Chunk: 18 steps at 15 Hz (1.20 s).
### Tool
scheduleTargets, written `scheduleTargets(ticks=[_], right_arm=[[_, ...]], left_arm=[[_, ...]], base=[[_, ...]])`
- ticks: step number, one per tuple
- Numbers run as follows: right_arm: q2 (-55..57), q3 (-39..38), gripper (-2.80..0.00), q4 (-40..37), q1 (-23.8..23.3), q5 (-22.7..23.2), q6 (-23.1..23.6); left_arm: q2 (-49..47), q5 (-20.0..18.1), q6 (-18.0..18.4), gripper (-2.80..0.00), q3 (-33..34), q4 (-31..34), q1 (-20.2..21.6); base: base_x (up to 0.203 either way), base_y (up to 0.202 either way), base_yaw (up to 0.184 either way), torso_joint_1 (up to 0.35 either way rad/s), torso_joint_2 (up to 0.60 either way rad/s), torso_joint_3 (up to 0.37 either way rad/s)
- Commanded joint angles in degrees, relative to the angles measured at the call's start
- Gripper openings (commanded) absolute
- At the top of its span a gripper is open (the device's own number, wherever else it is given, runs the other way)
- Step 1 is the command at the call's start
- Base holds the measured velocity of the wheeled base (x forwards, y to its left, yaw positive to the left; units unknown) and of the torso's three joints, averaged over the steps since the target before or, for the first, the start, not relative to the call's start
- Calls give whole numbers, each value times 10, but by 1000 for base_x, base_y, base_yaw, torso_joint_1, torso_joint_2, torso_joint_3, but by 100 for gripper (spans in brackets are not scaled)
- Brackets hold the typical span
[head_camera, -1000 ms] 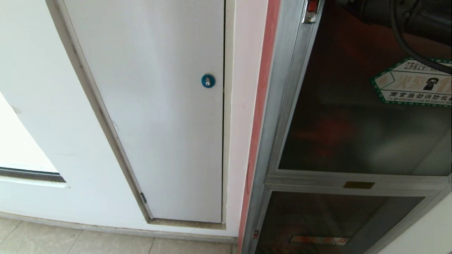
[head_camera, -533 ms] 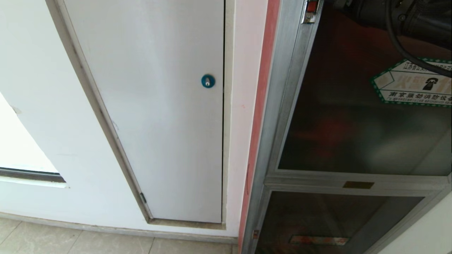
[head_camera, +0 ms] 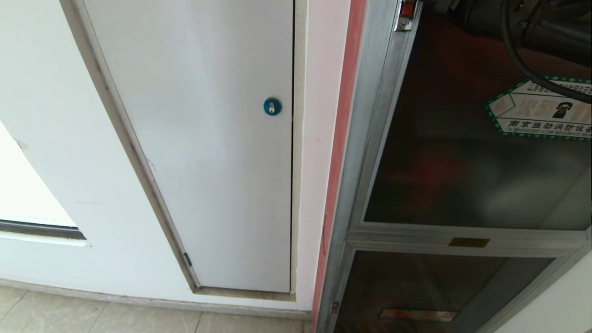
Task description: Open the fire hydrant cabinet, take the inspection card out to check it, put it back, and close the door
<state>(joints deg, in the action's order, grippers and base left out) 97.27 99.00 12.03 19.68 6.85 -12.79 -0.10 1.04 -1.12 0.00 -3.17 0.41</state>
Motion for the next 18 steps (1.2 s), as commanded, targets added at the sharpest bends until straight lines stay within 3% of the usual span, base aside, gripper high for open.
scheduleTargets(ticks=[1,18], right_arm=[[5,0,-280,0,-1,0,-1],[12,1,-280,1,-21,1,-1]], left_arm=[[0,0,0,-280,10,0,0],[0,0,0,-280,11,-1,0]], base=[[0,0,0,0,0,0],[0,0,0,0,0,0]])
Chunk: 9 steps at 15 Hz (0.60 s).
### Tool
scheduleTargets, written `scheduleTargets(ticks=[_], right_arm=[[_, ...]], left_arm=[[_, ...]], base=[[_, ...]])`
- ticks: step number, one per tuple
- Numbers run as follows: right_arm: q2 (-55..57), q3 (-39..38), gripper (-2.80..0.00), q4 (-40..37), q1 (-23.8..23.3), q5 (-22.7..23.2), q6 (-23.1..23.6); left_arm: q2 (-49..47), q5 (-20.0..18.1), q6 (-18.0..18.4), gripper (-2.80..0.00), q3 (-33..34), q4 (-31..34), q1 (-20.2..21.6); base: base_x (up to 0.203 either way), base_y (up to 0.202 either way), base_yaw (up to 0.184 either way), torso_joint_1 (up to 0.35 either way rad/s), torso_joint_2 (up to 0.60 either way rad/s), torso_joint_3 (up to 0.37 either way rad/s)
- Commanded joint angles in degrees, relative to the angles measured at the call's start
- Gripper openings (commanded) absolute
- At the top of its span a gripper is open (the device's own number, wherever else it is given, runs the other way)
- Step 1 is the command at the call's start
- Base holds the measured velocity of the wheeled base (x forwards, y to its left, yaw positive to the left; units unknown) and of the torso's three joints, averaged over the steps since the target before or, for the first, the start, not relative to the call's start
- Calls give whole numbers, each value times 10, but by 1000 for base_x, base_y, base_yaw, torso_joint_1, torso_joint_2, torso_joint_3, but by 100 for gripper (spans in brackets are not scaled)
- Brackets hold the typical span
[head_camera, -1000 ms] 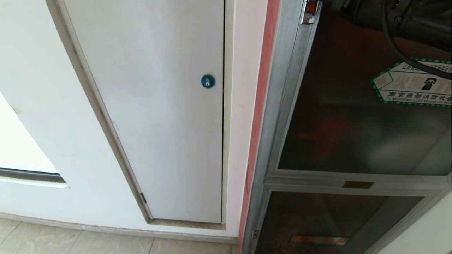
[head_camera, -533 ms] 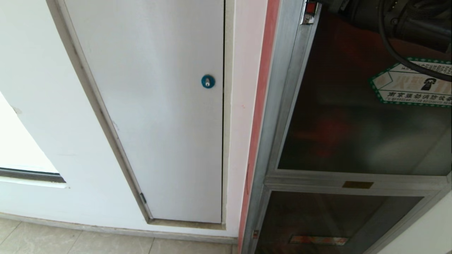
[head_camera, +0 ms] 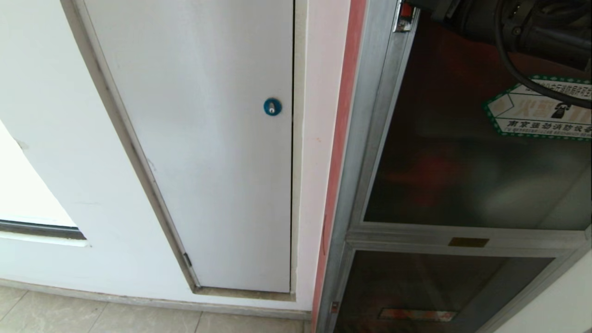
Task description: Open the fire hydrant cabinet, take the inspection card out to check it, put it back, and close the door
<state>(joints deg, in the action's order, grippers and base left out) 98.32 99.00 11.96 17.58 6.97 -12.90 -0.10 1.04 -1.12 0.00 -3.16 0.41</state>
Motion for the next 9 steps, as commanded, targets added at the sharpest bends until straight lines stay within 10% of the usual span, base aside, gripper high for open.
scheduleTargets(ticks=[1,9], right_arm=[[-1,0,-280,2,1,0,-1],[-38,-25,-280,1,16,1,0]], left_arm=[[0,0,0,-280,10,0,0],[0,0,0,-280,11,-1,0]], base=[[0,0,0,0,0,0],[0,0,0,0,0,0]])
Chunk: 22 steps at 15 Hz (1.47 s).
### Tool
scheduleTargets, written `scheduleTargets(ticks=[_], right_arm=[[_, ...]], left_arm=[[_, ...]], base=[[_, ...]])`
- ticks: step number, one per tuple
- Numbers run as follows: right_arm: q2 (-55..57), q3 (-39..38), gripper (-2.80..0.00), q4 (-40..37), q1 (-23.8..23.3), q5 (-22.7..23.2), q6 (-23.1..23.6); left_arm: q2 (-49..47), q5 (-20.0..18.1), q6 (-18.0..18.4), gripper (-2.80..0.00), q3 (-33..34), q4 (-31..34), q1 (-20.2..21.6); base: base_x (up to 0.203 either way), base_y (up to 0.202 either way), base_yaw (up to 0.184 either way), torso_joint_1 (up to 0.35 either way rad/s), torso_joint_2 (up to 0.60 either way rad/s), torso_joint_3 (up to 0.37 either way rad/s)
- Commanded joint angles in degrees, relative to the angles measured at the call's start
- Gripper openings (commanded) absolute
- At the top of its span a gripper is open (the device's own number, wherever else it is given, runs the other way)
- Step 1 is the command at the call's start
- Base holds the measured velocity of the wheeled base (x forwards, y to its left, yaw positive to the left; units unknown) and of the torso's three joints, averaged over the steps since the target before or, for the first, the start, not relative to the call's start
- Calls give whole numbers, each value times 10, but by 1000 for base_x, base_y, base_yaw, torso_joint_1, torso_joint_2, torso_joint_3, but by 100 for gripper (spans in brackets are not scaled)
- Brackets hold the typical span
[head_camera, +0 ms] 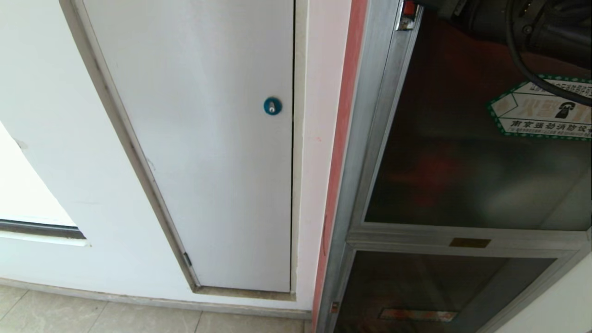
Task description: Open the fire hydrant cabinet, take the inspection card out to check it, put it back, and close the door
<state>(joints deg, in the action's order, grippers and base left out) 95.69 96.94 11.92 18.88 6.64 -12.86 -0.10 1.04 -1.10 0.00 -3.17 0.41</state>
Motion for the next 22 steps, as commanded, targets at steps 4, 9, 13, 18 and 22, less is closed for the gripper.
scheduleTargets(ticks=[4,9,13,18,22], right_arm=[[-40,-28,-280,1,11,4,-1],[-79,-66,-280,1,19,5,-1],[-115,-101,-280,2,20,6,-1],[-176,-160,-280,2,20,5,-1],[-226,-209,-280,2,19,2,-1]], left_arm=[[0,0,0,-280,11,0,0],[0,0,0,-280,11,-1,0],[0,0,0,-280,11,-1,0],[0,0,0,-280,11,0,0],[0,0,0,-280,11,-1,0]], base=[[0,0,0,0,0,0],[0,0,0,0,0,0],[0,0,0,0,0,0],[0,0,0,0,0,0],[0,0,0,0,0,0]])
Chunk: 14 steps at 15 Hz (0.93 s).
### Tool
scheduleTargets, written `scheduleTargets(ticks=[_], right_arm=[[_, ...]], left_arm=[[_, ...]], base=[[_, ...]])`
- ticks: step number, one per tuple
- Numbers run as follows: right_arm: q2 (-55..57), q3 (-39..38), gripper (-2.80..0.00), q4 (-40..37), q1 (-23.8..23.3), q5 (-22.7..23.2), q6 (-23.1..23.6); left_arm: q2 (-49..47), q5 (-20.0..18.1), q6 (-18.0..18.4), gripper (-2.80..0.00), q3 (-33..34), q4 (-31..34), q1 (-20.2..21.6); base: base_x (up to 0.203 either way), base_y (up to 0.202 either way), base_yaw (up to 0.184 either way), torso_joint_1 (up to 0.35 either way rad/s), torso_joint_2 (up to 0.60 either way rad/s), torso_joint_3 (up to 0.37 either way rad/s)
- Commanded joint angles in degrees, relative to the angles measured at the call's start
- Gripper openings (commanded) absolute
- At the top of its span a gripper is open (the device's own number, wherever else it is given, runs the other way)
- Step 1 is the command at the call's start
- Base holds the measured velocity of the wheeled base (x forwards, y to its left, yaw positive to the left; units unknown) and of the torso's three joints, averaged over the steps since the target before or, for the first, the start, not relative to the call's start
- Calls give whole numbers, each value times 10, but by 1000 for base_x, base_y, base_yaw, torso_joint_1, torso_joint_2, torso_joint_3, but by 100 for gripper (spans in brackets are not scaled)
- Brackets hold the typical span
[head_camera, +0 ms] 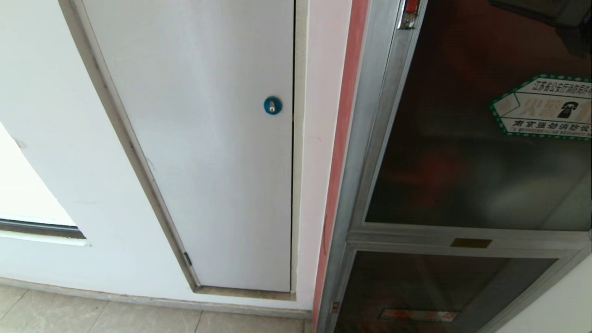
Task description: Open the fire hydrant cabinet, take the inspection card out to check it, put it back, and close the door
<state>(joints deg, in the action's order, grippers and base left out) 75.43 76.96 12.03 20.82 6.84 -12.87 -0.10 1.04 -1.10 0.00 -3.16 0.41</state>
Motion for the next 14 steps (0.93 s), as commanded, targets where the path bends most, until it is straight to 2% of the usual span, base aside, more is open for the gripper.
scheduleTargets(ticks=[1,8,13,14], right_arm=[[-33,-18,-280,1,-1,-1,-1],[-103,-77,-280,1,-17,-37,-1],[-193,-123,-280,-1,-73,-42,-12],[-216,-137,-280,-1,-96,-43,-13]], left_arm=[[0,0,0,-280,11,0,0],[0,0,0,-280,11,-1,0],[0,0,0,-280,11,0,0],[0,0,0,-280,11,0,0]], base=[[0,0,0,0,0,0],[0,0,0,0,0,0],[0,0,0,0,0,0],[0,0,0,0,0,0]])
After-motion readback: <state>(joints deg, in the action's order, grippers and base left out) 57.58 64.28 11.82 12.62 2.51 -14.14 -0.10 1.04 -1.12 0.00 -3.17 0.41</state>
